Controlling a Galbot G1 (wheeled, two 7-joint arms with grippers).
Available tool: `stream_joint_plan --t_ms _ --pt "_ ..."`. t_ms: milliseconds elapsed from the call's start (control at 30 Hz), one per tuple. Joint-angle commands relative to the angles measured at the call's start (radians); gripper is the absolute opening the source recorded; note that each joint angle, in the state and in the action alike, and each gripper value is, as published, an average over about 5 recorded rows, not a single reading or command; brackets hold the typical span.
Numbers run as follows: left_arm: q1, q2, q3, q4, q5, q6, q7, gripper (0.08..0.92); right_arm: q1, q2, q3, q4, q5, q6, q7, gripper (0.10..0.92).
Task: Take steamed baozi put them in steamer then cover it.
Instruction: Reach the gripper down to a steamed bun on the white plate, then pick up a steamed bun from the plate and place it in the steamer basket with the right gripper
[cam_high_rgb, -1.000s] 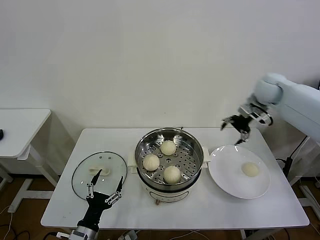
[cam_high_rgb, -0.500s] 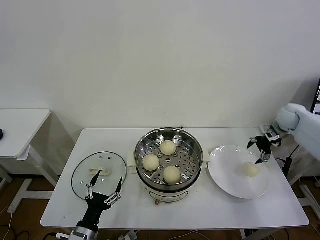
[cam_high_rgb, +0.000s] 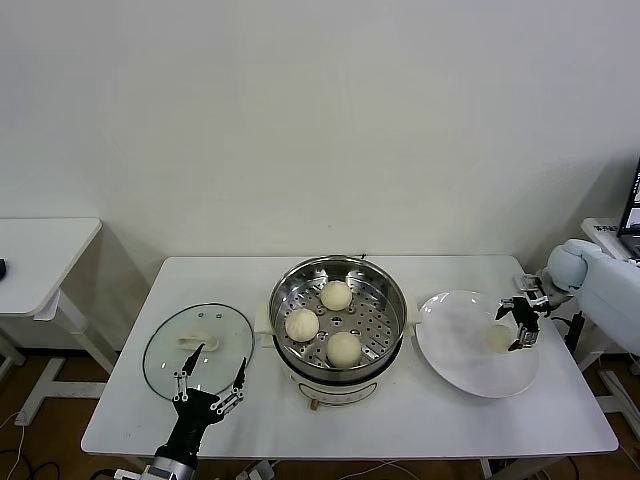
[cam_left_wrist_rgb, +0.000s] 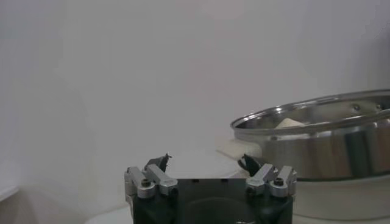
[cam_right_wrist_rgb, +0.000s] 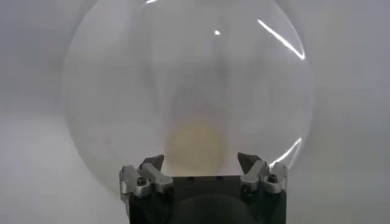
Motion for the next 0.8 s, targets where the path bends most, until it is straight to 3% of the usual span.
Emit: stream_joint_plan --t_ms 33,167,567,800 --pt "0.0 -0.001 0.001 0.001 0.004 -0.002 0.0 0.823 -0.044 0.029 0.032 -0.046 -0.006 0.0 0.023 0.823" --pt "-0.001 -0.001 0.001 0.004 0.004 -0.003 0.0 0.823 -0.048 0.033 0.041 -0.049 -0.006 0.001 0.021 0.817" --pt "-0.015 0.002 0.007 0.009 0.003 0.001 0.001 0.823 0.113 -0.019 -0.033 0.039 0.021 -0.005 -0.049 0.652" --pt "-0.027 0.012 0.01 0.009 0.001 0.003 0.001 0.823 0.489 -0.017 -0.322 0.217 0.202 -0.064 -0.193 0.651"
